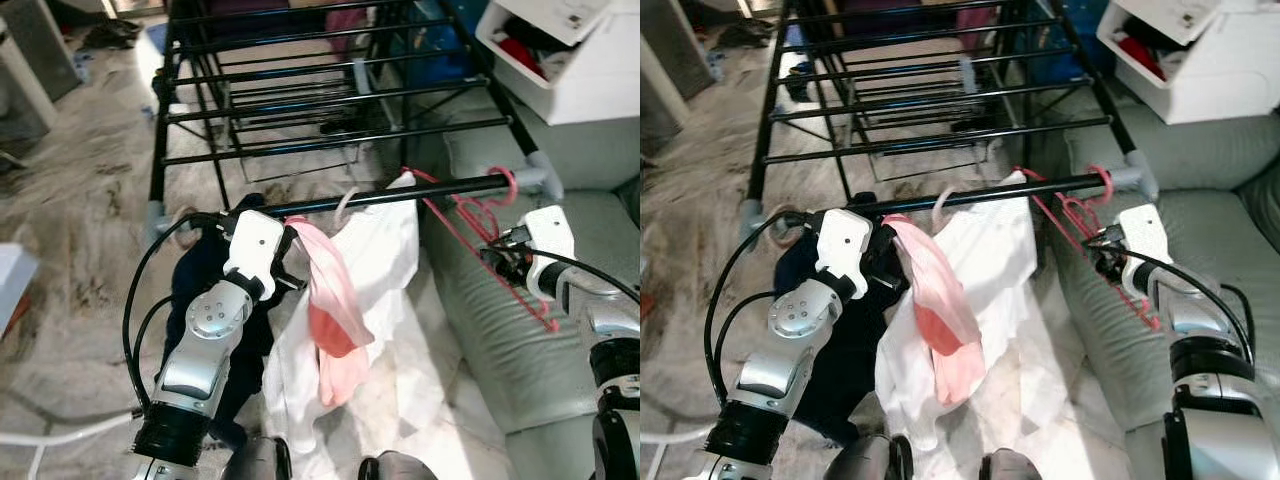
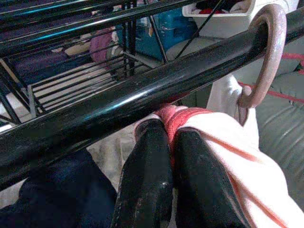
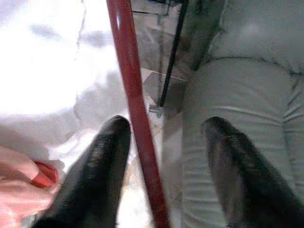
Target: Hang hanger
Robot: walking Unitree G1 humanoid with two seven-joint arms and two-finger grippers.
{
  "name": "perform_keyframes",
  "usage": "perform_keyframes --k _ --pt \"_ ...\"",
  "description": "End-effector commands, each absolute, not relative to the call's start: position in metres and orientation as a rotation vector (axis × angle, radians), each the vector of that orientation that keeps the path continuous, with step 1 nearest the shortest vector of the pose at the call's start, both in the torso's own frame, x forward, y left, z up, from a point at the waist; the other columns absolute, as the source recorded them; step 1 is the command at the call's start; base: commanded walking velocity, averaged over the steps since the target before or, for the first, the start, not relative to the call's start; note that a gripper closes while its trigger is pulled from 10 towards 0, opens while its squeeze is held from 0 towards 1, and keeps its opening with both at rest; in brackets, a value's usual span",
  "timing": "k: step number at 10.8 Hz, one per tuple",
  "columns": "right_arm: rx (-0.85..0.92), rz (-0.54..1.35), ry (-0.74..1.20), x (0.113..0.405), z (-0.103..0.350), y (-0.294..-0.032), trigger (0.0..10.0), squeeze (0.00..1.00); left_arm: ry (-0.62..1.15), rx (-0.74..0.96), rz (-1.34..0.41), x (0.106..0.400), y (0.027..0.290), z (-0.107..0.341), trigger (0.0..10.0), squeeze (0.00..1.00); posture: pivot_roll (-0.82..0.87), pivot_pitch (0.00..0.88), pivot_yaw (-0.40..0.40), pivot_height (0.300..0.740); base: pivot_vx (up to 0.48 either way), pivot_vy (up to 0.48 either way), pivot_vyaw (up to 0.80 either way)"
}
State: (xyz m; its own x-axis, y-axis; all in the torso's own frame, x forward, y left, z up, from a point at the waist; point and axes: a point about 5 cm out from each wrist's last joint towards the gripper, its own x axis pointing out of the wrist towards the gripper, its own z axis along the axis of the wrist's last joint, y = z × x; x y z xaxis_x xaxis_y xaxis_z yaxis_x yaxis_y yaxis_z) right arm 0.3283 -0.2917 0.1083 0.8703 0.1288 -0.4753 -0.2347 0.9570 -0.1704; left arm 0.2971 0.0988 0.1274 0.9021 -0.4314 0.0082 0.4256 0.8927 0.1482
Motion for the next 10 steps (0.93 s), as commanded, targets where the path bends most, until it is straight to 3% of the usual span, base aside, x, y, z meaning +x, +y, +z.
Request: perform_keyframes --k 1,10 --pt "-0.203 0.215 0.499 0.326 0.103 -0.292 0.0 0.0 -0.048 0.164 -0.446 0.298 0.099 0.131 10.0 0.0 -0.04 0.093 0.041 0.74 0.0 0.0 0.0" --pt "-0.134 0.248 0.524 0.315 0.098 -0.297 0.0 0.0 -0.027 0.18 -0.458 0.298 0.098 0.127 10.0 0.0 -0.04 0.09 0.049 0.74 0.0 0.0 0.0"
